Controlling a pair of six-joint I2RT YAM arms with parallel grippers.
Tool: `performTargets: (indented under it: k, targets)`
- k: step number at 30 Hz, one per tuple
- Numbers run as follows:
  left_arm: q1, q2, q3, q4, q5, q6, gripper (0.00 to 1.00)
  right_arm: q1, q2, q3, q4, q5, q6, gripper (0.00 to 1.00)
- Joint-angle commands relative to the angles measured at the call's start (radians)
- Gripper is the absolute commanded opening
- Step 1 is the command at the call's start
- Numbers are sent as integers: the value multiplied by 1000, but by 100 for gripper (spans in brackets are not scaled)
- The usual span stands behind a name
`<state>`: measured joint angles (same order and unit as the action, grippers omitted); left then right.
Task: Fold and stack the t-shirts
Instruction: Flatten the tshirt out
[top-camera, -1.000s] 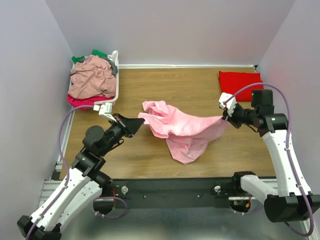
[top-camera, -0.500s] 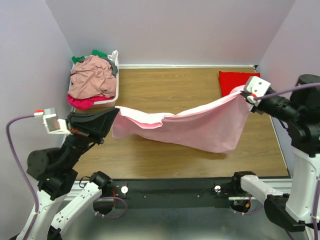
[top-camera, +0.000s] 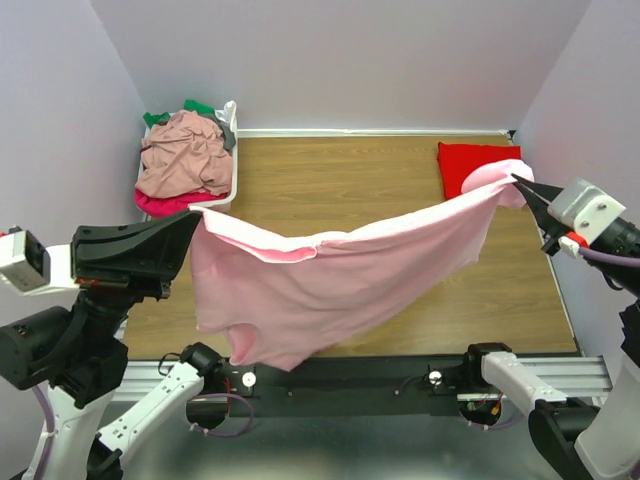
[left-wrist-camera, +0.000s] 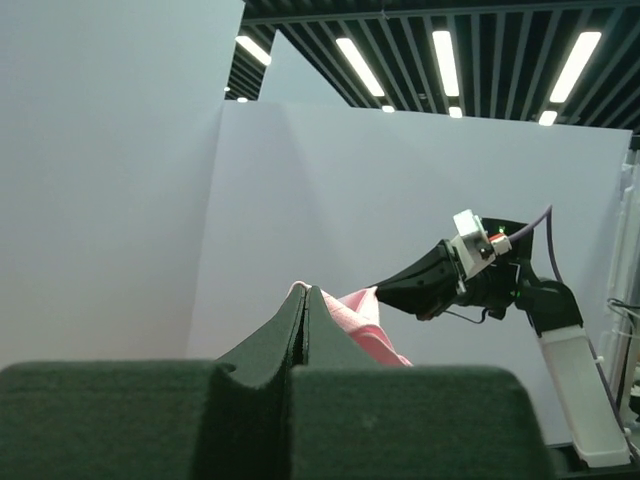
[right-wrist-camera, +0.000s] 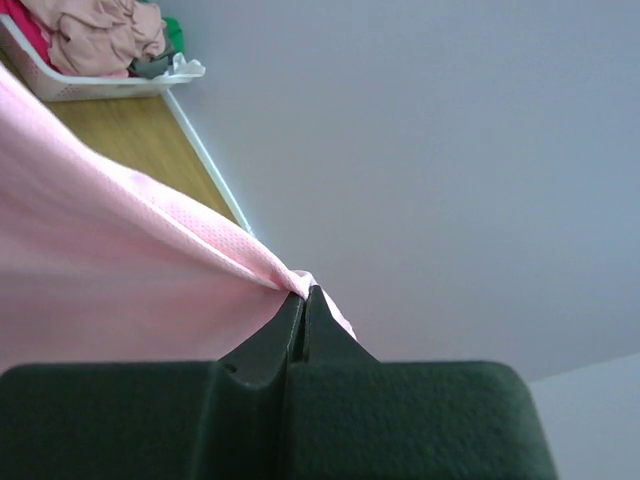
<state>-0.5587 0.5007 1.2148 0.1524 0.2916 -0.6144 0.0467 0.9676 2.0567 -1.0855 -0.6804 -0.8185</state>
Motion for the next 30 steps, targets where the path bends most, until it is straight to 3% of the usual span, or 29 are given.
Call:
performTargets:
  k: [1, 9, 11, 13, 20, 25, 30]
  targets:
    - [-4, 15, -81, 3, -77, 16, 0, -1, 10, -104, 38, -8, 42, 0]
    - [-4, 80, -374, -5, -645, -56, 0, -2, 16, -550, 275, -22, 85, 1]
    - [0, 134, -414, 25, -702, -76, 0, -1, 66, -657, 355, -28, 93, 0]
    - [34, 252, -457, 75, -717, -82, 0, -2, 120, -716, 407, -27, 96, 0]
    - [278, 755, -404, 312, -482, -182, 0, -1, 429, -879, 747, 7, 156, 0]
    - [306, 1100, -165, 316, -442, -114, 0, 13, 762, -766, 851, 62, 248, 0]
    - [310, 1291, 4, 259, -469, -68, 0, 33, 960, -623, 897, 159, 318, 0]
